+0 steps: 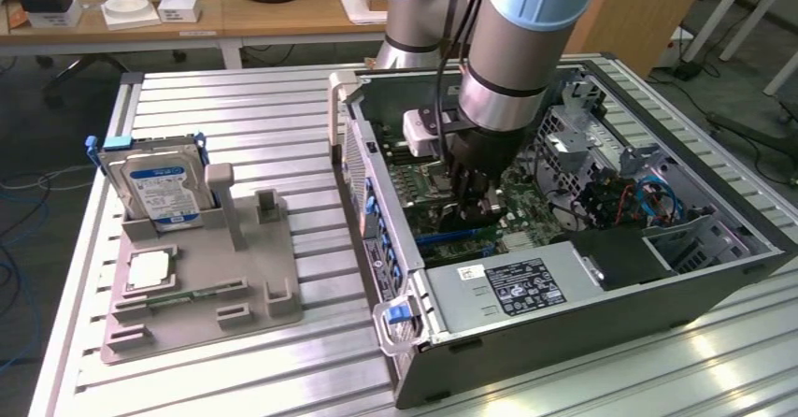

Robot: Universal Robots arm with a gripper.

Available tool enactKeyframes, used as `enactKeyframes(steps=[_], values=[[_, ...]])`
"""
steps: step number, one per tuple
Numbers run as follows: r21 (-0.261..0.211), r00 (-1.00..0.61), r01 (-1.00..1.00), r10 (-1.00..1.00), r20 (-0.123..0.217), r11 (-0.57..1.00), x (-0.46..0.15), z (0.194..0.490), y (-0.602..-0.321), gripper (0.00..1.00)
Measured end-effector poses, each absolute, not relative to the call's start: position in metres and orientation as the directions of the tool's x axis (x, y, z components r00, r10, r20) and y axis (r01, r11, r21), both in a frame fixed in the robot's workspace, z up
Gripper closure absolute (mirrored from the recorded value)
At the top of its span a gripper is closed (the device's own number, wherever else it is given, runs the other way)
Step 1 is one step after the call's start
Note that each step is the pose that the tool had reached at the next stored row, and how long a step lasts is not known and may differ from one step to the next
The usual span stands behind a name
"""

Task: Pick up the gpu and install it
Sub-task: 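Insert the gpu into the slot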

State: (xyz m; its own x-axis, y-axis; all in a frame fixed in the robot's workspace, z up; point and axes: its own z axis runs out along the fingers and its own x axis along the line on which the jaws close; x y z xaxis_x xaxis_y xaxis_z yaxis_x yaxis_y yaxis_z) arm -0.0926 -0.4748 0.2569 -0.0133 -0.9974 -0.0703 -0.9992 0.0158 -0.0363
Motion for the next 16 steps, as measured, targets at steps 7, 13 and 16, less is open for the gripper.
enactKeyframes(steps=[7,13,16], values=[[-0.036,-0.014,-0.999,-0.997,-0.070,0.016,-0.0927,0.2566,-0.4740,0.74],[-0.033,-0.015,-0.999,-0.998,-0.067,0.017,-0.0919,0.2562,-0.4739,0.74],[-0.027,-0.016,-0.999,-0.998,-0.067,0.018,-0.0898,0.2559,-0.4739,0.74]])
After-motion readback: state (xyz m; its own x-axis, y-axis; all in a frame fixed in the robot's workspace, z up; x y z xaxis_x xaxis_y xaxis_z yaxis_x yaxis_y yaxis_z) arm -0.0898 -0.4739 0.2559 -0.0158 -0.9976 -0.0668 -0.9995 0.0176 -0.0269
